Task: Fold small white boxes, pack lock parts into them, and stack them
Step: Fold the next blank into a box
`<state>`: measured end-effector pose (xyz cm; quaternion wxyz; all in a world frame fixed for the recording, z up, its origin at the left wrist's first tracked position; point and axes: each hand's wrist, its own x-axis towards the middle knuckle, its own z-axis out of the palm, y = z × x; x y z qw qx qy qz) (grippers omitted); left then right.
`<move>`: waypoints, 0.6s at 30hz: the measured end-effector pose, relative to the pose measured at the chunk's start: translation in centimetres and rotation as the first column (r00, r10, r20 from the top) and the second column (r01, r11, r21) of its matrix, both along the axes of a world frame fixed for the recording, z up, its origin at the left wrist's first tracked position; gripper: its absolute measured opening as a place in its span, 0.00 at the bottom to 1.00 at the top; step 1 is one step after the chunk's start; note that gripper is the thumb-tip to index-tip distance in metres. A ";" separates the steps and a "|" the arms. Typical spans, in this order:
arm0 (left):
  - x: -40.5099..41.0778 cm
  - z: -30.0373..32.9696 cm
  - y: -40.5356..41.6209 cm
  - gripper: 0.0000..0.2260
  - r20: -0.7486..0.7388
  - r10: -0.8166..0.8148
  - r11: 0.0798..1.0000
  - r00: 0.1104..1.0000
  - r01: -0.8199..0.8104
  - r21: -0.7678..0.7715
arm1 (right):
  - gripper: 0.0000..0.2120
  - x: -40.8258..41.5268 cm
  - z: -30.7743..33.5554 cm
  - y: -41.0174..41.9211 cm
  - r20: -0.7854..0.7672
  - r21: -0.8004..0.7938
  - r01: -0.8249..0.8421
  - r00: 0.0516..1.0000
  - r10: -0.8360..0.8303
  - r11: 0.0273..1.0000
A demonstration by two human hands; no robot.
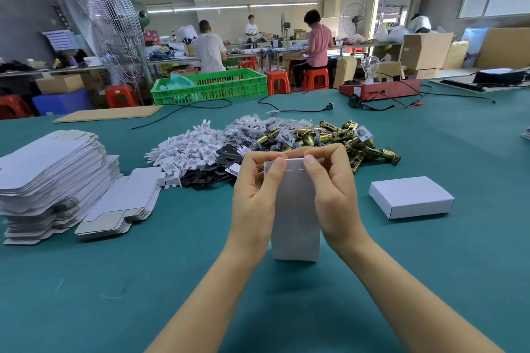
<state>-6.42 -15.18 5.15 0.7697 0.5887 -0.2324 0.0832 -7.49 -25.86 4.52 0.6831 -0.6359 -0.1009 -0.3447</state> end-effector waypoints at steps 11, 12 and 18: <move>-0.2 0.1 0.0 0.06 -0.058 0.008 1.000 0.998 -0.007 0.015 | 0.05 -0.1 0.2 0.0 -0.053 0.082 -0.034 0.998 0.039 0.996; -0.2 0.1 0.0 0.06 -0.065 0.018 1.000 0.998 -0.017 0.019 | 0.05 -0.1 0.2 0.0 -0.064 0.094 -0.041 0.997 0.047 0.995; -0.1 0.0 -0.1 0.05 -0.047 0.080 0.995 0.996 -0.077 0.066 | 0.08 0.0 0.3 0.1 -0.110 0.097 -0.035 0.993 0.046 0.995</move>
